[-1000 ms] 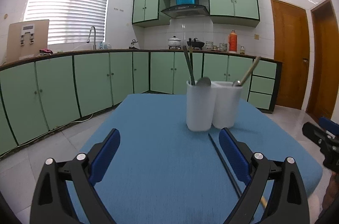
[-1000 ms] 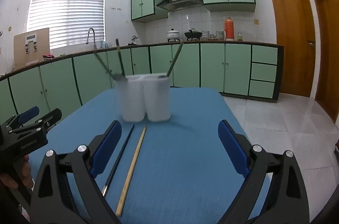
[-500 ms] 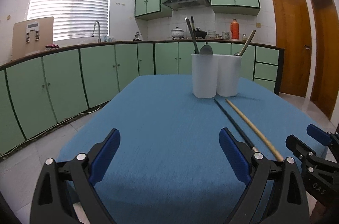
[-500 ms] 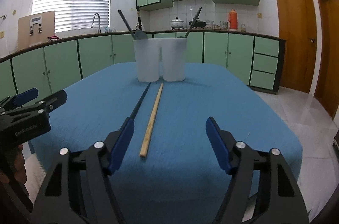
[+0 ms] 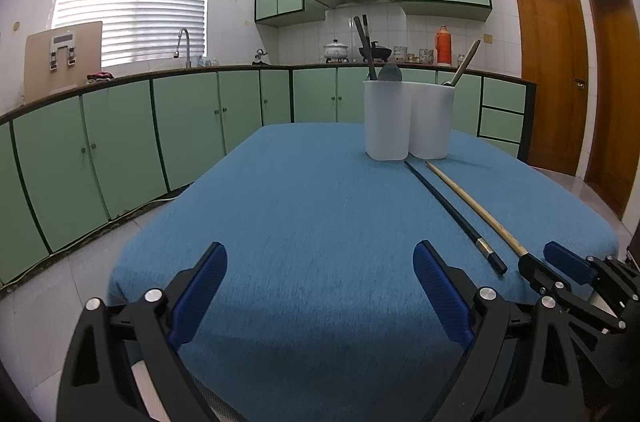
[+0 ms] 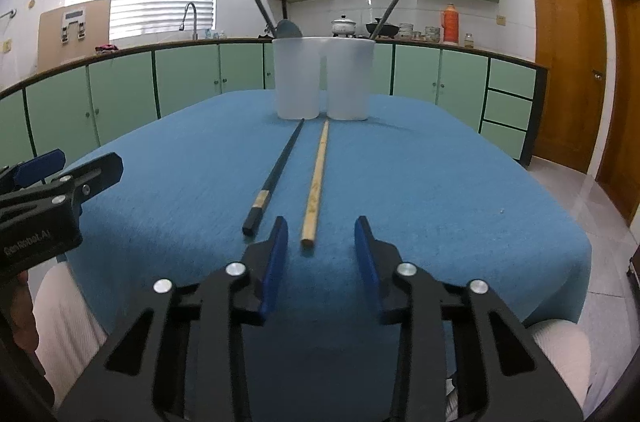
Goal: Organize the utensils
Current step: 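Withdraw both tools toward the last black and wooden chopsticks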
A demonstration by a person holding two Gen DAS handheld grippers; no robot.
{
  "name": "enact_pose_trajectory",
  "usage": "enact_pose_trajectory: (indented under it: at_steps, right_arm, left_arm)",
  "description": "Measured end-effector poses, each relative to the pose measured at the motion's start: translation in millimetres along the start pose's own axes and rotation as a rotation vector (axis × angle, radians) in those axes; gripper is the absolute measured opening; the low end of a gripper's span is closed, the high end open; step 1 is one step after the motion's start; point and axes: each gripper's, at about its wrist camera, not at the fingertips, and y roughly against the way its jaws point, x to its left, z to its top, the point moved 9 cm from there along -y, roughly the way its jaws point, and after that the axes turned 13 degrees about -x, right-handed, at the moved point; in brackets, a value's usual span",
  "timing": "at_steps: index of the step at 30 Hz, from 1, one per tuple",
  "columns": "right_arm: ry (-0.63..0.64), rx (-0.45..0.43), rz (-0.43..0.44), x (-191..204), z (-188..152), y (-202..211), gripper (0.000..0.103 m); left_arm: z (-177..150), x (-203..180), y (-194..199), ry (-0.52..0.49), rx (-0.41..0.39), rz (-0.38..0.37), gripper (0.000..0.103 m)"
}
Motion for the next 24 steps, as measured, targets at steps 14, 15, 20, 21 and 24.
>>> enact_pose_trajectory:
  at_steps: [14,15,20,21,24]
  right_arm:
    - [0.031,-0.002,-0.002,2,-1,-8,0.008]
    - [0.028,-0.001,-0.002,1,-1,-8,0.007]
    - [0.011,0.004,-0.005,-6,2,-8,0.006]
    - [0.008,0.004,-0.009,-7,2,-8,0.006]
    - [0.006,0.004,-0.037,-15,3,-7,0.006]
  left_arm:
    - [1,0,0,0.009,0.0,-0.013,0.092]
    - [2,-1,0,0.009,-0.001,-0.014,0.092]
    - [1,-7,0,0.007,-0.001,-0.026,0.092]
    - [2,-8,0,0.007,-0.001,-0.029,0.092]
    - [2,-16,-1,0.008,0.002,-0.044,0.092]
